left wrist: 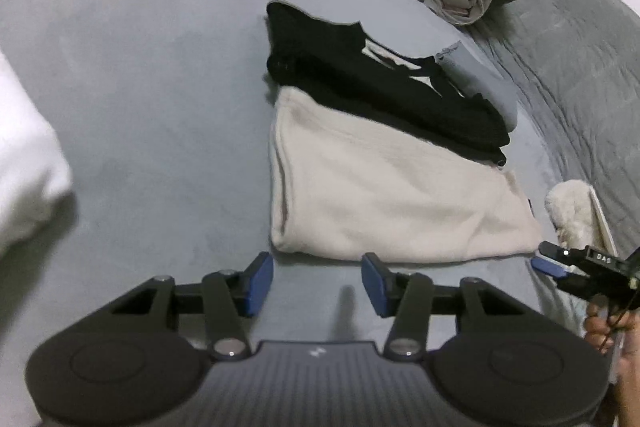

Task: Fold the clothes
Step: 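Grasp the cream hem end of the shirt with both grippers and lift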

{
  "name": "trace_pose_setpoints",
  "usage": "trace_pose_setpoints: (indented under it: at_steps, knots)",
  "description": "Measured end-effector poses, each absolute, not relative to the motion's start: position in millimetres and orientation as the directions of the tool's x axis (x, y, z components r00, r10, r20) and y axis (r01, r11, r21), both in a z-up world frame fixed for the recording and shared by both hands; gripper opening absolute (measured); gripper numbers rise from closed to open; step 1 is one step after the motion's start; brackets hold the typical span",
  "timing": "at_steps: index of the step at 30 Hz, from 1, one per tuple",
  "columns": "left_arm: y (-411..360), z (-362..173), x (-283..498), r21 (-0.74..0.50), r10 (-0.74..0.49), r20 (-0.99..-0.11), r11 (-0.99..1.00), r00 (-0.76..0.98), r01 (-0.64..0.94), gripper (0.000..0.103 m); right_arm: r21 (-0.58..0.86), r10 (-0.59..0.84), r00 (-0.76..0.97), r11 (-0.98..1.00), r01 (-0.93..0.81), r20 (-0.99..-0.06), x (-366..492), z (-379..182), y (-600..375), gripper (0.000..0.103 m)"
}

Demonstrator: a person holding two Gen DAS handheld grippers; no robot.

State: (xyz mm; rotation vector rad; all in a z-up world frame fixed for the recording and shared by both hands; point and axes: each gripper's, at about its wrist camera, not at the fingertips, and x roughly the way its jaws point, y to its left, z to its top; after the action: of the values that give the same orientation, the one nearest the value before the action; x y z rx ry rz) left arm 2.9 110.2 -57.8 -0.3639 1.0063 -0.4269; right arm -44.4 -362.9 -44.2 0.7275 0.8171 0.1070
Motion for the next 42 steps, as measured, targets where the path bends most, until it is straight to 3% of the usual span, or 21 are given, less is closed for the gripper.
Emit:
trace_pose_setpoints:
  at_steps: [4, 8, 9, 10, 13, 23, 29, 33, 42]
  knots:
    - [110.1, -64.6, 9.4, -0.537, -0.537, -0.702, 0.83, 0.467, 0.148, 0.045, 0.669, 0.368, 0.704, 0.714, 0.204, -0.607, -35.1, -49.9, -369.4, 0.047]
    - [113.4, -73.8, 17.2, -0.596, -0.575, -0.687, 0.796, 0.444, 0.109, 0.01, 0.698, 0.385, 0.713, 0.687, 0.203, -0.586, -28.0, -53.7, -373.4, 0.044]
    - [114.3, -75.5, 18.5, -0.608, -0.583, -0.683, 0.788, 0.44, 0.101, 0.007, 0.702, 0.389, 0.713, 0.683, 0.201, -0.583, -26.3, -54.3, -373.7, 0.034]
    - [115.1, -76.0, 19.1, -0.619, -0.591, -0.676, 0.78, 0.441, 0.096, 0.006, 0.714, 0.402, 0.71, 0.67, 0.202, -0.578, -24.9, -55.6, -374.8, 0.02]
    - [117.6, -72.5, 19.8, -0.65, -0.615, -0.649, 0.754, 0.448, 0.093, 0.005, 0.754, 0.431, 0.72, 0.627, 0.195, -0.544, -24.1, -55.0, -379.8, 0.014]
    - [130.8, -34.1, 47.3, -0.779, -0.704, -0.481, 0.617, 0.523, 0.115, 0.005, 0.829, 0.47, 0.785, 0.55, 0.099, -0.405, -4.7, -20.8, -388.7, 0.013]
    - [126.7, -7.9, 93.4, -0.785, -0.683, -0.435, 0.607, 0.587, 0.124, 0.005, 0.835, 0.444, 0.821, 0.546, 0.071, -0.36, 37.1, -5.6, -390.0, 0.012]
    - [118.8, -2.9, 130.7, -0.774, -0.649, -0.434, 0.624, 0.625, 0.111, 0.005, 0.838, 0.426, 0.843, 0.543, 0.052, -0.329, 65.0, 4.6, -390.8, 0.012]
    - [99.8, -36.1, 213.7, -0.728, -0.55, -0.51, 0.686, 0.662, 0.009, 0.005, 0.827, 0.385, 0.841, 0.549, 0.122, -0.38, 150.5, -26.7, -388.8, 0.012]
